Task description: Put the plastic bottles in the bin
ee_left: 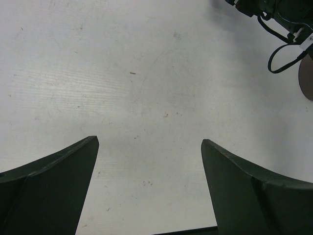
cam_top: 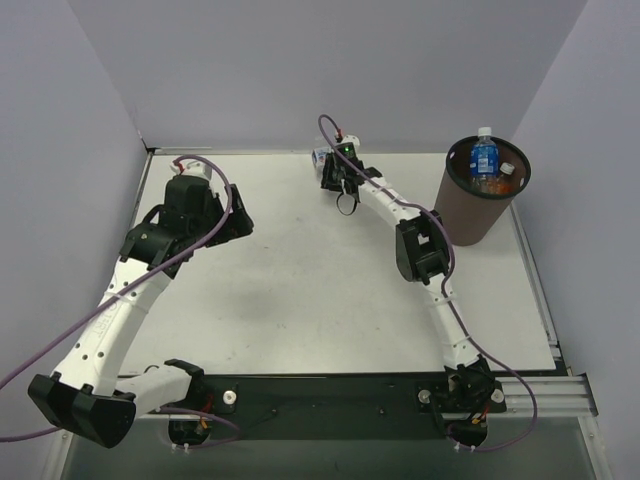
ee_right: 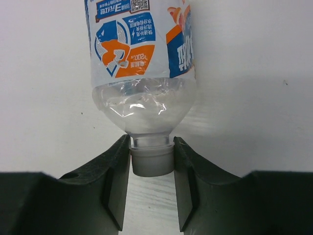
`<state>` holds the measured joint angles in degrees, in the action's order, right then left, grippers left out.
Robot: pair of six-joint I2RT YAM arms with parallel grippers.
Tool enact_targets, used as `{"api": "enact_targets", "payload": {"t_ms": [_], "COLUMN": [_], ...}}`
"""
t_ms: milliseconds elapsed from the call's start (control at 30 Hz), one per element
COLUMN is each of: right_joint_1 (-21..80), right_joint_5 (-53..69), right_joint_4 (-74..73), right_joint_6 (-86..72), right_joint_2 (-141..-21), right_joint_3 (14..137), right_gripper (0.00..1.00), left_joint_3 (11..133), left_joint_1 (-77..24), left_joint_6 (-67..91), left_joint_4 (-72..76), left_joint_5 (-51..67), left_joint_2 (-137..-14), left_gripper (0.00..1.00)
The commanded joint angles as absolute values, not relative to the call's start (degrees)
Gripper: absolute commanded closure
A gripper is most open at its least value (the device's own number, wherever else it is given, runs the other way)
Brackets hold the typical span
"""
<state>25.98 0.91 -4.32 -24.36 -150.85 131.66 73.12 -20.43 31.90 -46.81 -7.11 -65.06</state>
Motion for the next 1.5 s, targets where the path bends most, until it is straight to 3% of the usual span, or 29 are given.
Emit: {"api": "enact_targets", "payload": {"t_ms": [0, 267, 533, 800, 967, 1133, 1467], "right_joint_1": [26.28, 25.23, 22.77, 18.81, 18.28, 17.75, 17.75], "right_joint_5": [0.44, 6.76, 17.83, 28.46, 33.83, 40.24, 44.73], "right_joint_4": [-2.28, -10.63, -26.87, -43.66, -54.57, -60.37, -68.11], "right_joint_6": [-23.38, -25.4, -29.26, -30.24, -28.21, -28.04, -24.87], "right_joint_2": [-140.56, -124.56, -105.92, -93.79, -89.22, -84.64, -82.09], "right_joint_3": [126.13, 116.47, 108.04, 104.15, 102.23, 98.88, 98.26], "right_gripper": [0.86, 0.91, 0.95, 0.94, 0.94, 0.94, 0.95], "left_joint_3": [74.62, 73.48, 72.69, 62.32, 61.87, 62.05, 68.91], "left_joint_1": [-19.95, -19.78, -20.13, -25.22, -33.38, -34.8, -40.07], "left_joint_6": [31.82, 29.89, 24.97, -9.18, -40.37, -45.25, -56.78], "left_joint_4": [-42.99, -37.71, -21.47, 6.49, 3.09, 6.68, -11.77], "left_joint_5": [-4.57, -2.38, 2.46, 8.33, 18.19, 24.33, 33.49], "left_joint_2": [-65.57, -67.05, -70.4, -66.54, -68.11, -69.26, -72.16], "left_gripper": [0.03, 0.03, 0.03, 0.03, 0.02, 0.03, 0.02]}}
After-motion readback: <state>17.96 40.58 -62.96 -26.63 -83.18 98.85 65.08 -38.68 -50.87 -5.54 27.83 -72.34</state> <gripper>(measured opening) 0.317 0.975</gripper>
